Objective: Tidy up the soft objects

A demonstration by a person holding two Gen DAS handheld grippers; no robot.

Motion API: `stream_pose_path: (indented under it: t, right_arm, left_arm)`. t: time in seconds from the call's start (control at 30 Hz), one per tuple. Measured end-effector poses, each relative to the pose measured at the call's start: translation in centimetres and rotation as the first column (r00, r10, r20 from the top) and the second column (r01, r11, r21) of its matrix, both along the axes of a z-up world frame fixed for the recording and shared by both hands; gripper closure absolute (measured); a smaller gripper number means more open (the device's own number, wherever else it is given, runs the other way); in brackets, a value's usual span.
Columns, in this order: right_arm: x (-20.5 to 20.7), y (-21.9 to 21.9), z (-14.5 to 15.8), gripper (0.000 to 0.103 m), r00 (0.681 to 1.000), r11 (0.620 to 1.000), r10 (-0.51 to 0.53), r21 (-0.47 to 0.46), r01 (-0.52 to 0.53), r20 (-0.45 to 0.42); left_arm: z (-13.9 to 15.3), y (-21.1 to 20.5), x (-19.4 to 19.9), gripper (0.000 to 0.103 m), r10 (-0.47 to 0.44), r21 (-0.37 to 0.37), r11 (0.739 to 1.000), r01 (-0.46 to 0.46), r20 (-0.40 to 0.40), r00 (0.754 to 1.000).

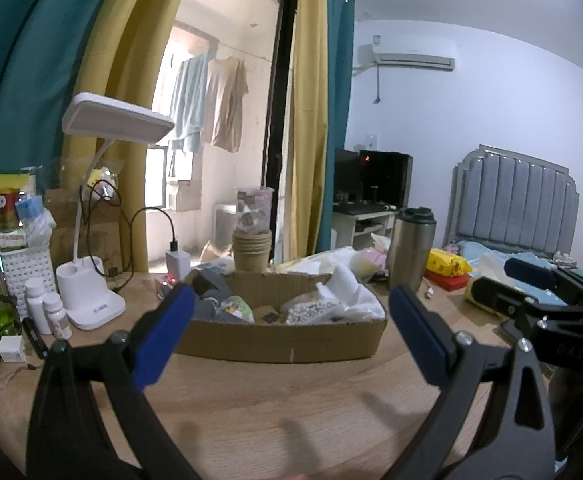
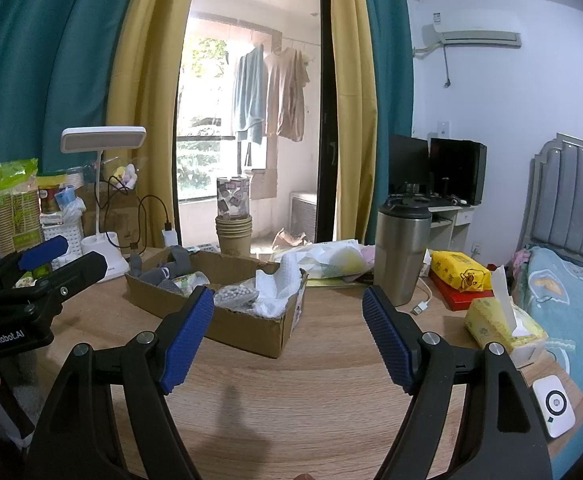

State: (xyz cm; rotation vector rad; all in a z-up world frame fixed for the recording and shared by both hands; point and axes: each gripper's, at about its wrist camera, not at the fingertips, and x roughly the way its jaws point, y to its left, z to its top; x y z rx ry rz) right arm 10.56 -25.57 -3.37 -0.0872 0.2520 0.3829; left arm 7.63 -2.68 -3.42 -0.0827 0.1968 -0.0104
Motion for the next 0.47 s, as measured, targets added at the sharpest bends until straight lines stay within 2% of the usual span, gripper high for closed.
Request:
stream_pose_path:
  t: [0.3, 0.4, 0.47]
  right_arm:
    - [0.01, 0.00, 0.00, 0.023, 1.000, 1.000, 0.000, -0.001, 0.000, -0.001]
    - [0.03, 0.05, -0.04, 0.023, 1.000, 1.000, 0.003, 0.000, -0.003, -0.006]
    - [-0.03, 0.12, -0.25, 0.023, 1.000, 1.000, 0.004, 0.000, -0.004, -0.009]
  left_arm:
    - [0.18, 0.01, -0.12, 0.004, -0.004, -0.006, 1.000, 0.004, 0.001, 1.000]
    - [0.29, -0.14, -0.55, 0.004, -0.029, -0.011, 1.000, 0.030, 0.030, 0.999]
    - [0.38, 0.05, -0.77, 0.004, -0.012, -0.025, 1.000, 0.013, 0.041, 0.999]
